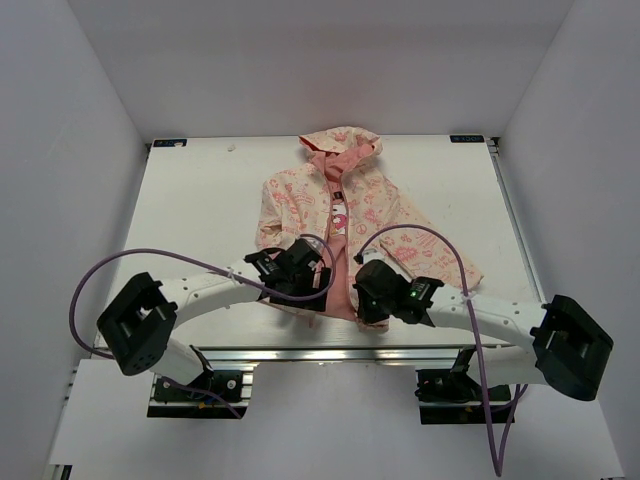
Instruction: Zip up the jacket
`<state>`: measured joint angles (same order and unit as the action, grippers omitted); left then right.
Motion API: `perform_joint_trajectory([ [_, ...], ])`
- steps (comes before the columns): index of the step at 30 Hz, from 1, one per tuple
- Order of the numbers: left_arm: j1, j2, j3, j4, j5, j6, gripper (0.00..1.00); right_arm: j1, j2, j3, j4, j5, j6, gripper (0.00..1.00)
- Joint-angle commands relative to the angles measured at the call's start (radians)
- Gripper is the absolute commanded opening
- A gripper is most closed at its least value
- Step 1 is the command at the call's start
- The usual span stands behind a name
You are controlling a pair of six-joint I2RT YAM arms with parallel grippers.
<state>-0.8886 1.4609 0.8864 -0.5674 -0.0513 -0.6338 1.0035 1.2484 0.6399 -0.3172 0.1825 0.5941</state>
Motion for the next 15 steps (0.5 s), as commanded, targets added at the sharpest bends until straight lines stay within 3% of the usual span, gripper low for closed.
perform_joint_trajectory([
  [1, -0.026, 0.004, 0.036, -0.018, -0.007, 0.020, 0.98, 0.004, -0.026, 0.004, -0.003, -0.014, -0.007, 0.00],
  [4, -0.027, 0.015, 0.037, -0.055, -0.015, 0.028, 0.95, 0.004, -0.030, 0.004, -0.010, -0.006, 0.001, 0.00],
  [8, -0.027, 0.024, 0.029, -0.072, 0.008, 0.042, 0.64, 0.004, -0.043, -0.002, -0.006, -0.003, 0.009, 0.00],
  [15, -0.027, 0.000, -0.012, -0.166, -0.056, 0.043, 0.46, 0.003, -0.053, -0.019, 0.003, 0.002, 0.018, 0.00],
])
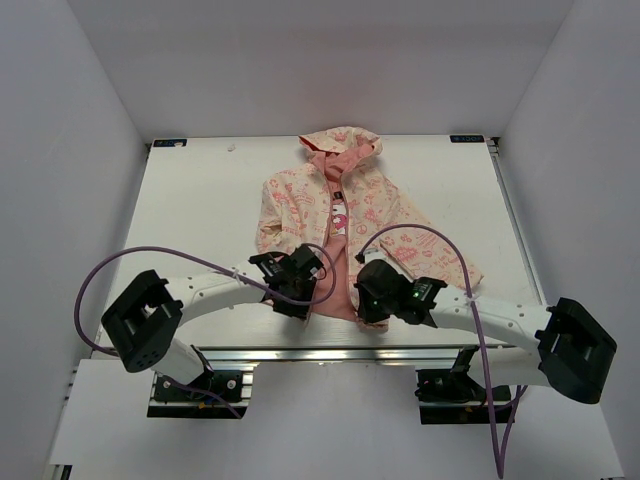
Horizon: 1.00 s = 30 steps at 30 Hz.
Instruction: Zip up the jacket
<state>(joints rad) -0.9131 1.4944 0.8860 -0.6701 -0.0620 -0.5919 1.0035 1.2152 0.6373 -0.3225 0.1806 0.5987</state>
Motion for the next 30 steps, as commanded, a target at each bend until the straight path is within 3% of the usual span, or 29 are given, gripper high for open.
perform_joint_trajectory([
  [1, -0.004, -0.037, -0.012, -0.072, -0.056, -0.002, 0.46, 0.003, -0.020, -0.019, 0.008, 0.000, 0.013, 0.00],
  [3, -0.003, -0.040, -0.015, -0.083, -0.073, -0.011, 0.47, 0.003, -0.020, -0.022, 0.014, -0.003, 0.016, 0.00],
  [7, -0.003, -0.037, -0.024, -0.043, -0.010, 0.009, 0.74, 0.003, -0.026, -0.034, 0.030, -0.016, 0.019, 0.00],
  [9, -0.003, -0.049, -0.030, -0.003, 0.049, 0.023, 0.82, 0.003, -0.029, -0.037, 0.031, -0.020, 0.018, 0.00],
  [12, -0.003, -0.078, -0.044, 0.044, 0.098, 0.026, 0.89, 0.003, -0.032, -0.041, 0.030, -0.017, 0.015, 0.00],
  [17, -0.003, -0.065, -0.041, 0.058, 0.100, 0.024, 0.91, 0.003, -0.031, -0.045, 0.033, -0.018, 0.016, 0.00],
  [20, -0.003, -0.050, -0.042, 0.075, 0.085, 0.015, 0.87, 0.003, -0.032, -0.051, 0.039, -0.017, 0.019, 0.00],
  [24, -0.003, 0.002, -0.016, 0.061, 0.034, 0.020, 0.73, 0.003, -0.042, -0.059, 0.048, -0.020, 0.026, 0.00],
  [27, -0.003, 0.038, -0.016, 0.084, 0.076, 0.032, 0.59, 0.003, -0.049, -0.076, 0.077, -0.020, 0.020, 0.00],
  [28, -0.003, 0.049, -0.018, 0.089, 0.103, 0.035, 0.46, 0.001, -0.049, -0.093, 0.094, -0.020, 0.015, 0.00],
  [30, -0.003, 0.072, -0.013, 0.092, 0.122, 0.043, 0.41, -0.008, -0.043, -0.105, 0.129, -0.018, 0.015, 0.00],
])
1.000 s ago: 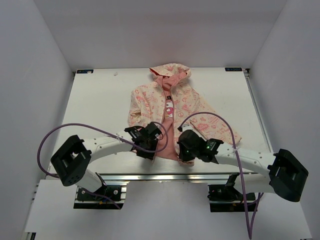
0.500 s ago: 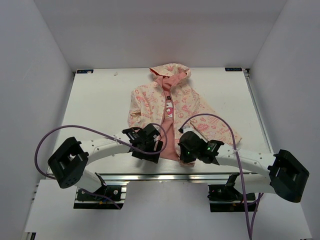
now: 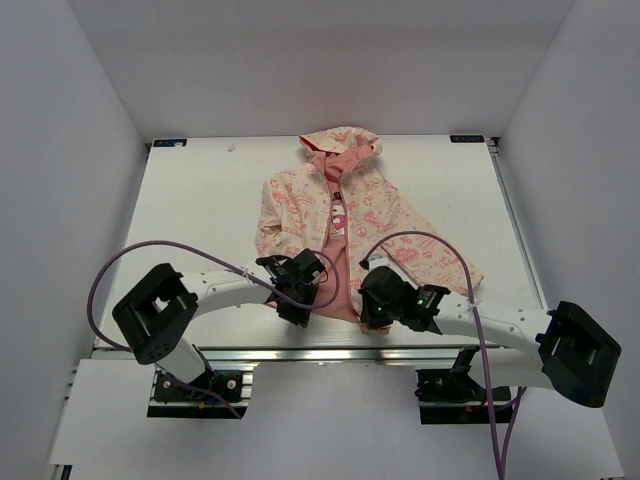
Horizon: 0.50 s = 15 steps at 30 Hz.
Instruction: Zip up the jacket
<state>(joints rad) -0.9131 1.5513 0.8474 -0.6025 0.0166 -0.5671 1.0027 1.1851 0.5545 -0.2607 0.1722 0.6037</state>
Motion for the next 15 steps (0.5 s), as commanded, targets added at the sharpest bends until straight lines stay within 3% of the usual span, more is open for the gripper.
perform_joint_trajectory([
  [1, -0.003, 0.018, 0.024, 0.026, 0.049, 0.021, 0.35, -0.007, -0.013, -0.027, 0.081, -0.014, 0.008, 0.00],
  [3, -0.003, 0.016, 0.019, 0.041, 0.054, 0.024, 0.28, -0.010, -0.016, -0.042, 0.130, -0.037, -0.007, 0.00],
  [5, -0.003, 0.015, 0.027, 0.046, 0.052, 0.023, 0.04, -0.018, -0.019, -0.057, 0.153, -0.055, -0.022, 0.00],
  [6, -0.003, 0.013, 0.035, 0.046, 0.052, 0.018, 0.00, -0.025, -0.021, -0.064, 0.193, -0.066, -0.034, 0.00],
  [15, -0.001, -0.174, 0.101, 0.089, -0.003, 0.033, 0.00, -0.173, -0.152, -0.125, 0.483, -0.327, -0.127, 0.00],
])
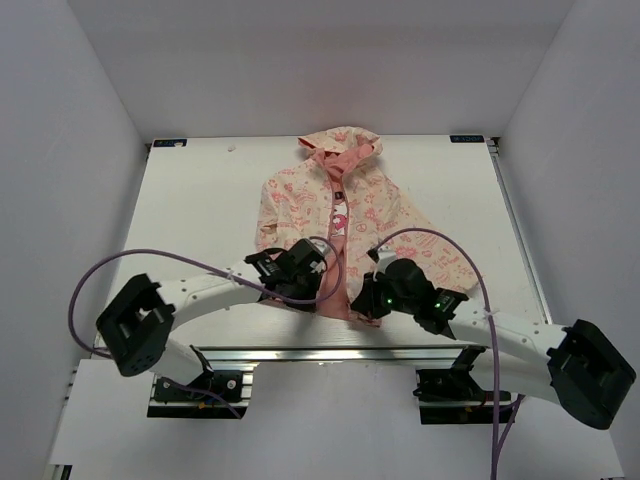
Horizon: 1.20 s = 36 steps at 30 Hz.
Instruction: Zip up the jacket
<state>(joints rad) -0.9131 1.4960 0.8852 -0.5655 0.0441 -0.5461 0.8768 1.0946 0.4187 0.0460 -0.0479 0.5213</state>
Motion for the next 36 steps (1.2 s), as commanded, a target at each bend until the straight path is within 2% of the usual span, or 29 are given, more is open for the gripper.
perform_joint_trajectory([
  [1, 0.005, -0.141, 0.063, 0.079, -0.029, 0.014, 0.00, -0.062, -0.079, 0.009, 0.217, -0.122, -0.055, 0.00],
  [4, 0.034, -0.221, 0.054, 0.149, -0.007, 0.006, 0.00, -0.134, -0.148, -0.017, 0.317, -0.217, -0.034, 0.00],
  [5, 0.045, -0.239, 0.044, 0.173, 0.008, -0.003, 0.00, -0.154, -0.176, -0.027, 0.398, -0.272, -0.018, 0.00],
  [9, 0.074, -0.357, -0.008, 0.329, 0.030, -0.043, 0.00, -0.240, -0.187, -0.058, 0.529, -0.352, 0.023, 0.00],
  [16, 0.154, -0.465, -0.161, 0.643, 0.128, -0.127, 0.00, -0.283, -0.144, -0.080, 0.758, -0.497, 0.072, 0.00],
  [19, 0.161, -0.450, -0.173, 0.700, 0.189, -0.143, 0.00, -0.289, -0.115, -0.083, 0.863, -0.561, 0.103, 0.00],
  [25, 0.174, -0.436, -0.227, 0.841, 0.273, -0.186, 0.00, -0.292, -0.070, -0.057, 0.891, -0.561, 0.109, 0.00],
  [36, 0.184, -0.454, -0.285, 0.943, 0.303, -0.244, 0.00, -0.292, -0.036, -0.058, 0.951, -0.512, 0.158, 0.00],
])
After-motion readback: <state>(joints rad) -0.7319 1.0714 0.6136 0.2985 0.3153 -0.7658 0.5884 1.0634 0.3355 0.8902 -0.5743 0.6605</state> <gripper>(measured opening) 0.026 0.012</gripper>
